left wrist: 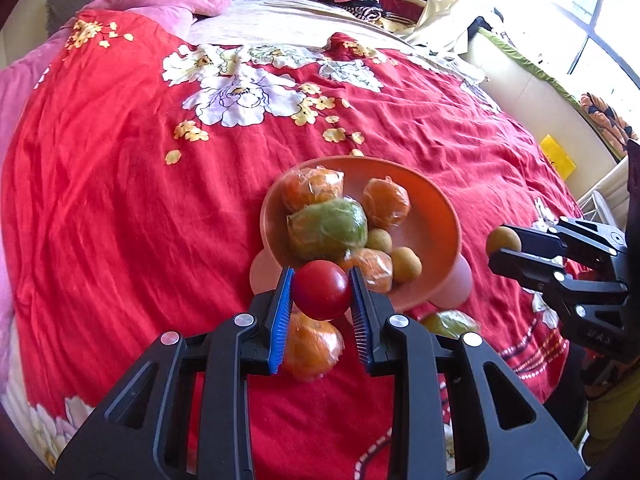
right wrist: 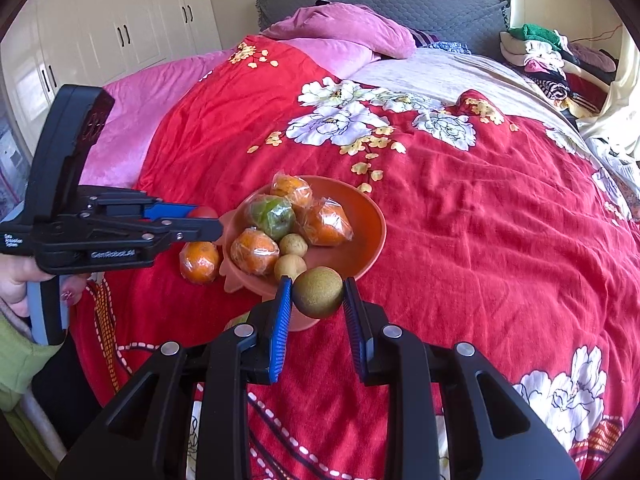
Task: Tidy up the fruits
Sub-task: 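Lower the tomato and ball into the pink plate and open both tools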
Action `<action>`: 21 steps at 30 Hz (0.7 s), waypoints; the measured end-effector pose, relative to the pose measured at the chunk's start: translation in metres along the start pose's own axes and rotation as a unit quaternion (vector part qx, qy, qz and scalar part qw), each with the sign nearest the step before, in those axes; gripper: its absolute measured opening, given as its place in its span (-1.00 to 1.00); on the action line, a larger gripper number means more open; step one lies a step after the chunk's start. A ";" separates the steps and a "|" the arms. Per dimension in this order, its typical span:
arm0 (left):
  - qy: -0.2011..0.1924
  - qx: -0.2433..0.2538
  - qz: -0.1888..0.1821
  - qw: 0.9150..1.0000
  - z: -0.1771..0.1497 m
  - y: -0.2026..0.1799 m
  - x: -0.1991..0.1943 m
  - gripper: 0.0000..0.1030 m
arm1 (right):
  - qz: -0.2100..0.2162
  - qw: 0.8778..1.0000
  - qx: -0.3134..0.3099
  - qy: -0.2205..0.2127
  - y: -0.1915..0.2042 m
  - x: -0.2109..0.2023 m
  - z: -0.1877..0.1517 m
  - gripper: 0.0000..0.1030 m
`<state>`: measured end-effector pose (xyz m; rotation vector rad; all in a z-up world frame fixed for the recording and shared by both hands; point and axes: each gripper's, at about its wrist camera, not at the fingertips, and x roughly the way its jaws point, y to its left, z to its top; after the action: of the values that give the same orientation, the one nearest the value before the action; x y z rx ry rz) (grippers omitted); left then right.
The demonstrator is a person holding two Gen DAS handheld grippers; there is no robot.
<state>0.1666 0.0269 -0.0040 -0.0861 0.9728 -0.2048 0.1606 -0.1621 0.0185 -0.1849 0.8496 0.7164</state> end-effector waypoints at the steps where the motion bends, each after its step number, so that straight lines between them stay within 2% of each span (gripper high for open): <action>1: 0.001 0.002 0.001 1.000 0.001 0.000 0.002 -0.61 | 0.000 1.000 0.001 0.001 -0.001 0.002 0.001 -0.52; 21: 0.014 0.007 -0.019 1.000 0.008 -0.006 0.027 -0.61 | -0.008 1.000 -0.008 0.011 -0.006 0.029 0.016 -0.52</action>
<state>0.1876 0.0153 -0.0205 -0.0894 0.9987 -0.2476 0.1870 -0.1451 0.0064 -0.2146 0.8632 0.7087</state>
